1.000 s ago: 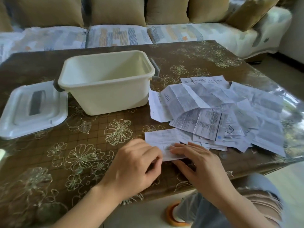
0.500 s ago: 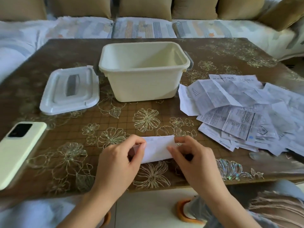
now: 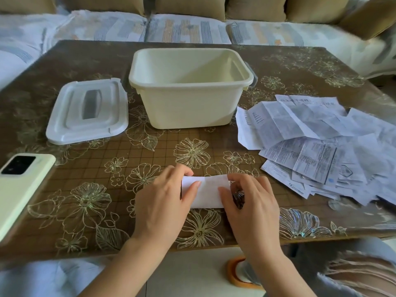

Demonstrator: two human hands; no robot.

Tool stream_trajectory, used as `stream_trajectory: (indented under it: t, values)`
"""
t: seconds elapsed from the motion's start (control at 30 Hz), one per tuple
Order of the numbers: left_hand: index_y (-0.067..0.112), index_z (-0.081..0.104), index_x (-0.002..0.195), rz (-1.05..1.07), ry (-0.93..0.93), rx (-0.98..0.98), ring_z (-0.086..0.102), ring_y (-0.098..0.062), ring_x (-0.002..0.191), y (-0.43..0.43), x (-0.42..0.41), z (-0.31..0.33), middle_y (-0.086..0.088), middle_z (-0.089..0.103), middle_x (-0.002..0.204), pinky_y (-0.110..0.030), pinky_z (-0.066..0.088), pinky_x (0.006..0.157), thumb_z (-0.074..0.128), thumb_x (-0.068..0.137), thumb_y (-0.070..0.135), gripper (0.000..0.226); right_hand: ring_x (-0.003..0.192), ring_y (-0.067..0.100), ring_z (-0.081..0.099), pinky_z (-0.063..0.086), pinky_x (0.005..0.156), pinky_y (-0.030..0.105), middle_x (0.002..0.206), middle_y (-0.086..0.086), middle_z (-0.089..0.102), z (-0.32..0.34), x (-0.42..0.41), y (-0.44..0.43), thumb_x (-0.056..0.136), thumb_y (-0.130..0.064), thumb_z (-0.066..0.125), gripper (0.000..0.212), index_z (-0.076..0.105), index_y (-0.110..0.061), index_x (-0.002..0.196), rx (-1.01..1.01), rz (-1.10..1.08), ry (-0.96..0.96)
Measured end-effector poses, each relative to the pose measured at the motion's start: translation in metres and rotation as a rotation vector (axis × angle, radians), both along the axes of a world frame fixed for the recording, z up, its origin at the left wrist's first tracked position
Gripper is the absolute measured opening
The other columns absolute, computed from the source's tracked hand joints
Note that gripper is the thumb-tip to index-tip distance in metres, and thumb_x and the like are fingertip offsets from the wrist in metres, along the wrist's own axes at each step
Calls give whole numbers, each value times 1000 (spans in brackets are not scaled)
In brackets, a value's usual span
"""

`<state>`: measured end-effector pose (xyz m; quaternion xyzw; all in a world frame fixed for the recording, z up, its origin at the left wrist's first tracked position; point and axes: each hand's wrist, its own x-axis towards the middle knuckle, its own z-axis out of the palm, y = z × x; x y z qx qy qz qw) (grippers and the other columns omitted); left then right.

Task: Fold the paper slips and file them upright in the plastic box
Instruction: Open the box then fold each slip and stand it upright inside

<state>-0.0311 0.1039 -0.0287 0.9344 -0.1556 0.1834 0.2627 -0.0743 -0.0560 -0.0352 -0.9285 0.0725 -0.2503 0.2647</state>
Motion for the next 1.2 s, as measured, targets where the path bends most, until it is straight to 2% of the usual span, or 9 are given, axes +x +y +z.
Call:
stream_trajectory:
  t: [0.27,0.37,0.47,0.53,0.63,0.73,0.9,1.1,1.2]
  values:
    - [18,65,88,87,-61,206,49,-19,41,-8,2,1,2,59,75,-17,20,41,71,82,40,24,80,14,45,33,62,21,75,-11,55,-3,3,0,82,-24,72,18,64,-22,99,-51,-16,20]
    - [17,65,91,110,-91,229,57,-20,58,-8,2,0,0,60,83,-23,33,45,75,78,38,27,84,14,47,29,65,19,84,-11,56,-4,3,0,83,-23,72,26,61,-22,107,-36,-7,20]
    - [16,64,98,36,-127,235,56,-23,88,-9,4,0,-3,60,99,-34,46,72,73,79,29,26,92,15,51,34,68,19,102,-7,56,-3,3,0,83,-23,71,38,55,-22,117,-34,-7,22]
    - [16,65,91,-45,-170,248,53,-22,90,-10,6,0,-1,60,96,-33,42,78,72,82,21,12,93,17,53,37,65,21,103,-5,56,-3,4,1,83,-23,70,29,60,-22,110,-68,-9,17]
    - [16,66,81,-141,-187,225,55,-21,84,-7,8,-3,2,62,86,-34,42,74,72,83,15,7,87,17,51,37,60,21,94,-8,59,-5,4,0,85,-24,70,6,69,-23,90,-135,4,1]
    - [19,68,87,-179,-116,162,56,-18,87,3,7,-5,7,64,93,-34,42,76,71,82,28,11,85,17,49,37,60,21,92,-8,59,-7,3,-2,87,-26,70,4,71,-23,88,-149,12,-10]
    - [27,74,105,-210,13,73,53,-11,104,21,4,-8,17,64,110,-30,41,91,59,84,49,34,92,16,47,46,64,27,98,-7,57,-5,2,0,83,-53,59,33,69,-24,97,-163,81,43]
    - [36,68,120,-279,153,70,44,-5,118,34,6,-8,25,55,126,-29,32,100,48,85,55,45,93,17,47,40,80,26,105,-5,58,-3,2,-22,84,-15,71,21,69,-21,104,-181,268,69]
    - [37,64,125,-339,170,138,41,-7,121,37,10,-6,22,51,128,-31,31,102,44,86,57,48,96,16,48,40,81,26,108,-7,58,6,3,-23,87,-27,67,18,69,-25,105,-215,350,64]
